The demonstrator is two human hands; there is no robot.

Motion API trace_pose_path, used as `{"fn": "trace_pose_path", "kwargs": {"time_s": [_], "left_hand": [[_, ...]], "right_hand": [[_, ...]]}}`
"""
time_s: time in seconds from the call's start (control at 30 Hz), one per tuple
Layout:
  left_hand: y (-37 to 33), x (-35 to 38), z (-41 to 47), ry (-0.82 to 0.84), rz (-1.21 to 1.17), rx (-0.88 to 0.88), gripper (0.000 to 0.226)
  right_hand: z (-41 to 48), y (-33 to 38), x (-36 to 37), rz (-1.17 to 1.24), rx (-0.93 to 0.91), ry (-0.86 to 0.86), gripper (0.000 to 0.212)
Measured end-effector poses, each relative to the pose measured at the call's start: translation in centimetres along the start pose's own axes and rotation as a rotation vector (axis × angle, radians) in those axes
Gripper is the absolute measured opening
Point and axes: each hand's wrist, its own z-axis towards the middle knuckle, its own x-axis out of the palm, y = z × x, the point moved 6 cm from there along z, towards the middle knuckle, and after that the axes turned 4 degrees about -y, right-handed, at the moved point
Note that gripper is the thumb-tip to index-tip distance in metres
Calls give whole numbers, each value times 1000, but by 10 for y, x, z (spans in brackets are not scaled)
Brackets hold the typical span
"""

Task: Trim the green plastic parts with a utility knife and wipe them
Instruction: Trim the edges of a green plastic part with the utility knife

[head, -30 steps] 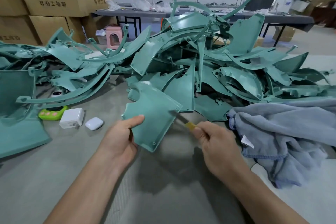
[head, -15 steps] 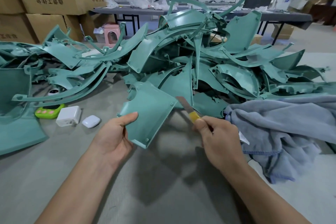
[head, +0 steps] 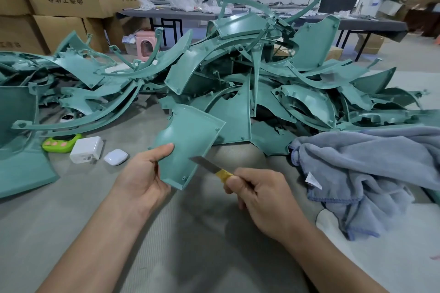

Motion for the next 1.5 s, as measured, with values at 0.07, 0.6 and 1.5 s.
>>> {"fn": "trace_pose_path", "kwargs": {"time_s": [0.07,0.6,1.5], "left_hand": [[-1,1,-1,0,11,5,47],[-2,2,-3,-6,15,28,51],[0,-2,0,-51,0,38,49]], "right_hand": [[11,-7,-11,1,83,-180,40],[-5,7,15,-22,-3,27,47],[-10,24,1,-45,-64,-56,37]]}}
